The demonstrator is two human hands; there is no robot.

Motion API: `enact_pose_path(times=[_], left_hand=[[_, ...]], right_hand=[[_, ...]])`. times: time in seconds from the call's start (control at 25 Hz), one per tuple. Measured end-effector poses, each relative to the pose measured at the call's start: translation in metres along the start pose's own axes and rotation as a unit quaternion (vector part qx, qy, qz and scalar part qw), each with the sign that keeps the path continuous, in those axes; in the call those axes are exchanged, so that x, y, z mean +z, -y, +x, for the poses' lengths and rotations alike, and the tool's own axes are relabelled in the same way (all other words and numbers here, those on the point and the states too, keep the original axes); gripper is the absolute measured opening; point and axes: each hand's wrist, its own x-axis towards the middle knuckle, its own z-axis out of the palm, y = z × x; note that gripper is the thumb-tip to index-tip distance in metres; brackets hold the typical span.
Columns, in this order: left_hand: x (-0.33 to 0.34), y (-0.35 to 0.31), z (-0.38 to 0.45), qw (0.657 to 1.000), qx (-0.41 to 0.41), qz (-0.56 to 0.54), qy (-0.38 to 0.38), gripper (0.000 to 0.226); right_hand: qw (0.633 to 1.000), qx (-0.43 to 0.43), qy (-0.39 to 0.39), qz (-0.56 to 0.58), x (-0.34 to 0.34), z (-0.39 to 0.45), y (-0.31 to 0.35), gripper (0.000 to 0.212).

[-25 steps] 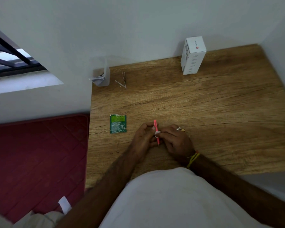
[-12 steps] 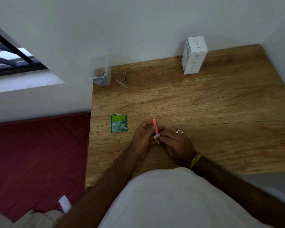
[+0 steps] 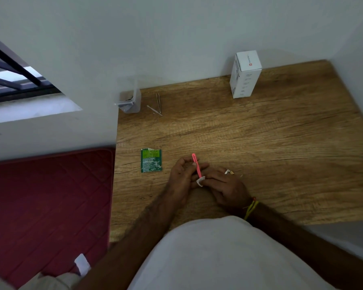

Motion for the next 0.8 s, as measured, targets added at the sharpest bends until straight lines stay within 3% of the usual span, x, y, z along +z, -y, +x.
enact_pose_path(times=[0.12,0.2,0.32,0.48,0.6,0.8], left_hand=[[0.001,0.0,0.0,1.0,-0.006,-0.017,-0.009,0.022],[0.0,0.0,-0.002,0.999,-0.005,-0.041,-0.01,0.02],[0.0,0.0,-0.006,0.999,-0.003,-0.054,-0.001,0.021],[0.003,-0.001,-0.006,1.0,0.022,-0.021,-0.006,0.02],[0.001,-0.004,-0.003,0.998,0.047,-0.001,-0.036,0.013],[0.0,0.002,-0.003,0.994,0.079,0.058,-0.039,0.013]], right_hand=[[1.0,0.004,0.004,0.005,0.001,-0.004,0.001,0.019],[0.993,0.092,-0.048,0.062,-0.003,-0.003,0.006,0.019],[0.951,0.238,-0.155,0.123,-0.007,0.013,0.01,0.018],[0.87,0.407,-0.172,0.221,-0.008,0.032,0.012,0.013],[0.86,0.431,-0.145,0.234,-0.009,0.034,0.018,0.013],[0.859,0.421,-0.169,0.238,-0.013,0.033,0.025,0.016]])
